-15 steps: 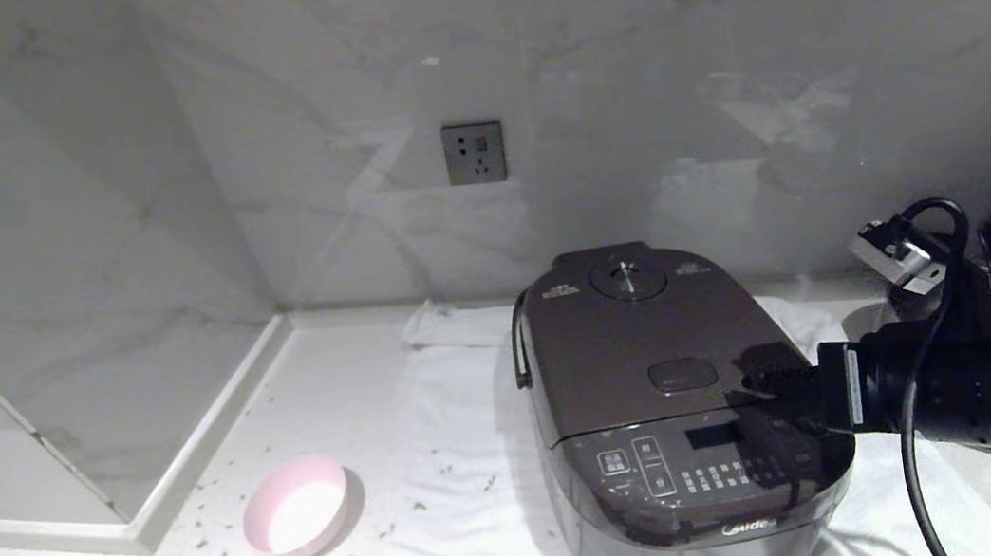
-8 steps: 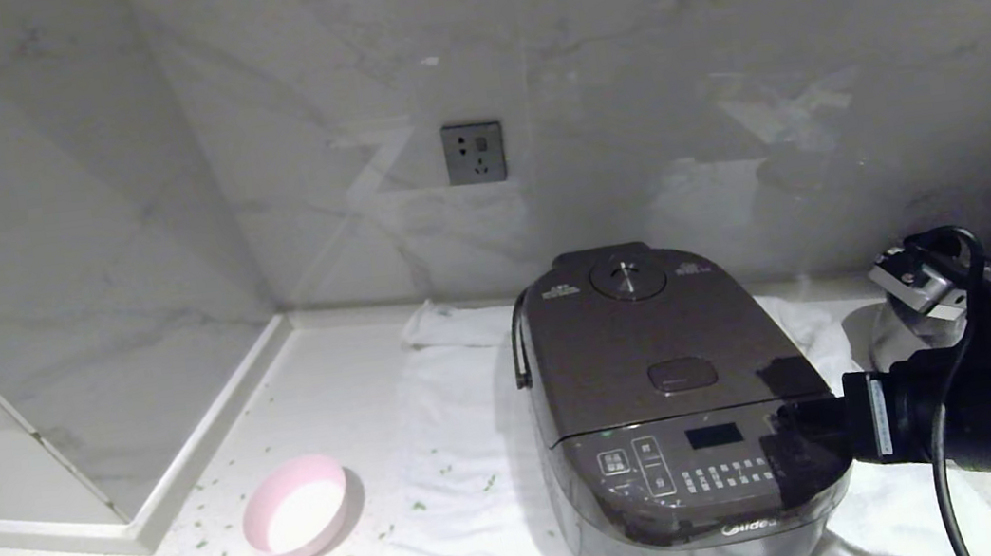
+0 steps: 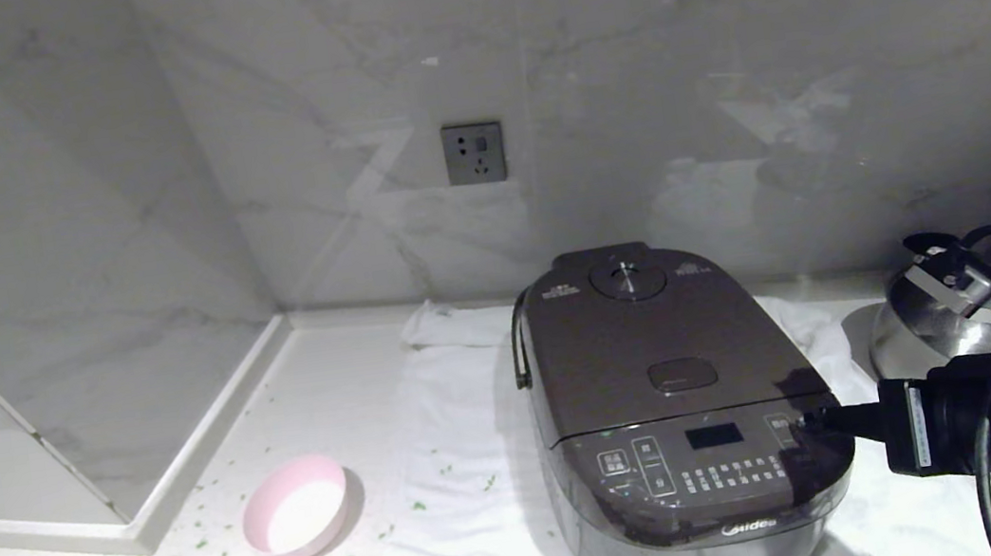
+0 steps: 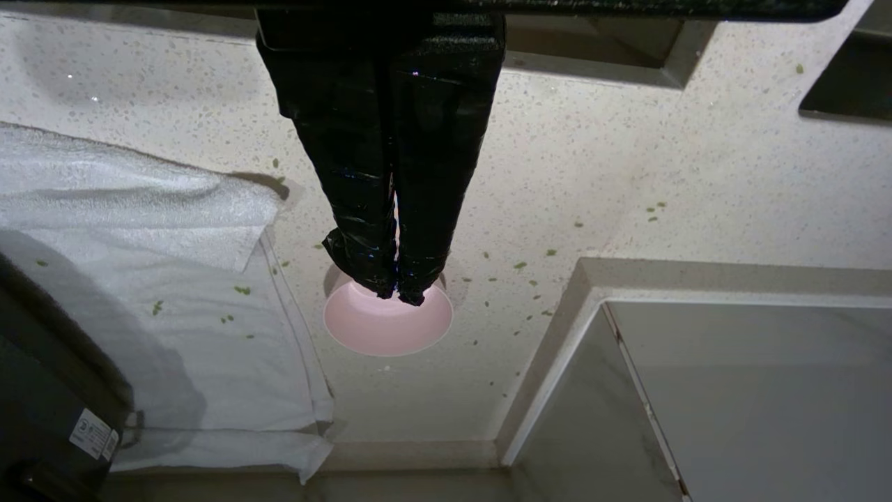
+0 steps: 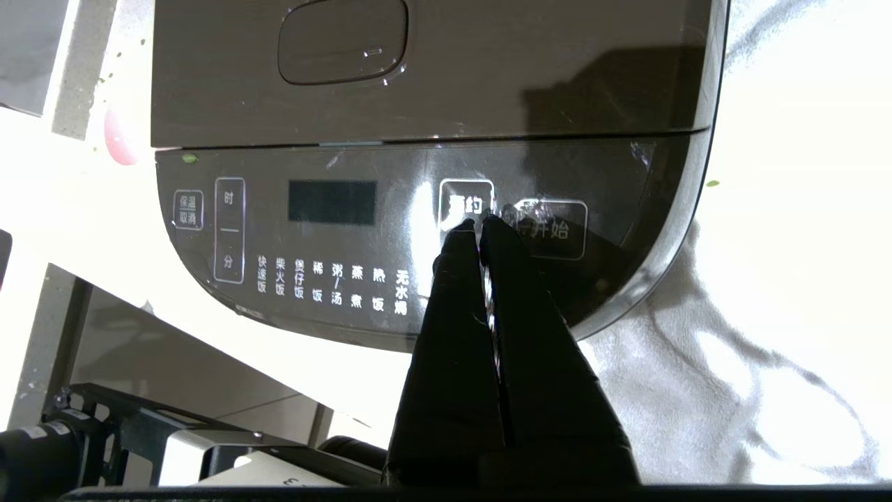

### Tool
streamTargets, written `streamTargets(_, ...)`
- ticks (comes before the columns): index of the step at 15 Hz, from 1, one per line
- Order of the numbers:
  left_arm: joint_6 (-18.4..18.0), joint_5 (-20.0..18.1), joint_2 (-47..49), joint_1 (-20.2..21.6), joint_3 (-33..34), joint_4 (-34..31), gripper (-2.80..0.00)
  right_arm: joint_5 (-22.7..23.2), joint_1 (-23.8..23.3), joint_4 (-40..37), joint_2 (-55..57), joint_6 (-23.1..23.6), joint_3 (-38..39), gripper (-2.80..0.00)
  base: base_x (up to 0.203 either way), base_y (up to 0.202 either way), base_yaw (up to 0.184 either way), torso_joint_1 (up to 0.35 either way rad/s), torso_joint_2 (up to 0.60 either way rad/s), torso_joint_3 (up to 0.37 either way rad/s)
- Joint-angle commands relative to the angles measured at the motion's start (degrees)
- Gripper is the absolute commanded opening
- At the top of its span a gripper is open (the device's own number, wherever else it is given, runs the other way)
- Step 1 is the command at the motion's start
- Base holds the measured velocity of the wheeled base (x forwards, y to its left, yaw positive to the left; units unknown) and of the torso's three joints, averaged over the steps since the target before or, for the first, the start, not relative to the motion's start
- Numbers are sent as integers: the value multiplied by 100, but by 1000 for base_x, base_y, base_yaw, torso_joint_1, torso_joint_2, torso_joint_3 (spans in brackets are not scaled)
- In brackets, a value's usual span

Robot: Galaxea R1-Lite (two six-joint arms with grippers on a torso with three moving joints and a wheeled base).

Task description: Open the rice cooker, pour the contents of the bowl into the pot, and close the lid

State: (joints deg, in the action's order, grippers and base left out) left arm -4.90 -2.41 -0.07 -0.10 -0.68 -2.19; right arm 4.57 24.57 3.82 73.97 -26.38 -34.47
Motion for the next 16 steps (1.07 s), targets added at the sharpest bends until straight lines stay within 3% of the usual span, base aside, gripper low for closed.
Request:
streamTargets(1,2,-1,-1,1,2,0,-280,-9,-17,14,7,-20,55,-280,0,0,0,0,0,0)
streamTargets(16,1,-5,5,1,-2,-18,-280,61,-277,154,126,10,204,-280,0,0,0,0,0,0)
